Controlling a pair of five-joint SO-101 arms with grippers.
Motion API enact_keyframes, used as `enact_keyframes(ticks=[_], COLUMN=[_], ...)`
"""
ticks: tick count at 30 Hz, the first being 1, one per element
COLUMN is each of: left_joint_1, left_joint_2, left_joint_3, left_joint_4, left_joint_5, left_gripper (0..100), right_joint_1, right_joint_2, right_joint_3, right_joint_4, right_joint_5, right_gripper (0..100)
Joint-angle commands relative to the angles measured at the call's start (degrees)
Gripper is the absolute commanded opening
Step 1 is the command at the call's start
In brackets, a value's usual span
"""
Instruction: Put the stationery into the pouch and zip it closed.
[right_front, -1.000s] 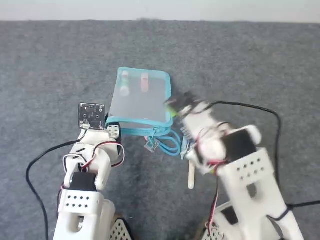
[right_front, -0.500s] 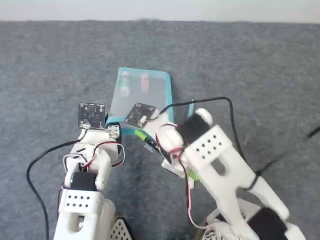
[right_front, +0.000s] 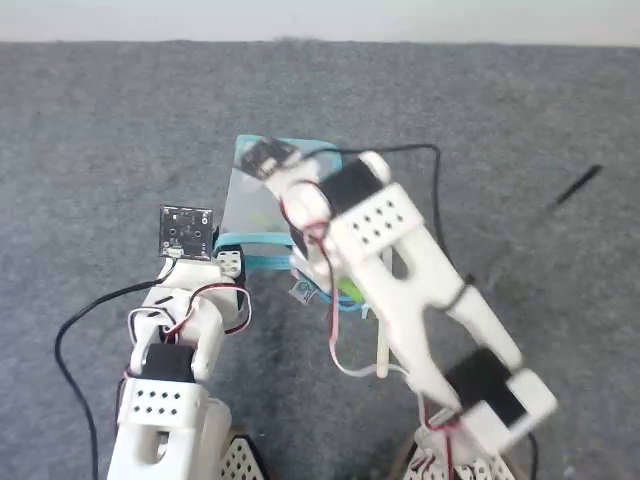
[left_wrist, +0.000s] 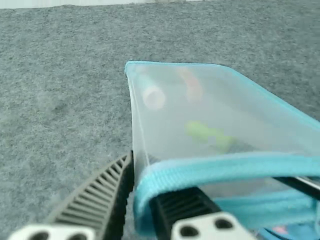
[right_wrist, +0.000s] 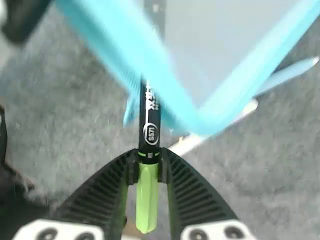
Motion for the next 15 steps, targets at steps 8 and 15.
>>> enact_keyframes(ticks=[8, 15], left_joint_1=[2.1, 2.2], left_joint_2=[0.0, -0.3], left_joint_3=[-1.0, -0.7], left_joint_4=[-1.1, -1.2], left_joint_5=[-0.3, -0.3], left_gripper=[1, 1], right_joint_1=[-3.5, -1.8], right_joint_2=[13.8, 7.9], right_joint_3=[-26.1, -26.2], right_joint_4=[2.1, 2.1], right_joint_5=[-1.3, -1.4], right_gripper=[21.7, 27.0])
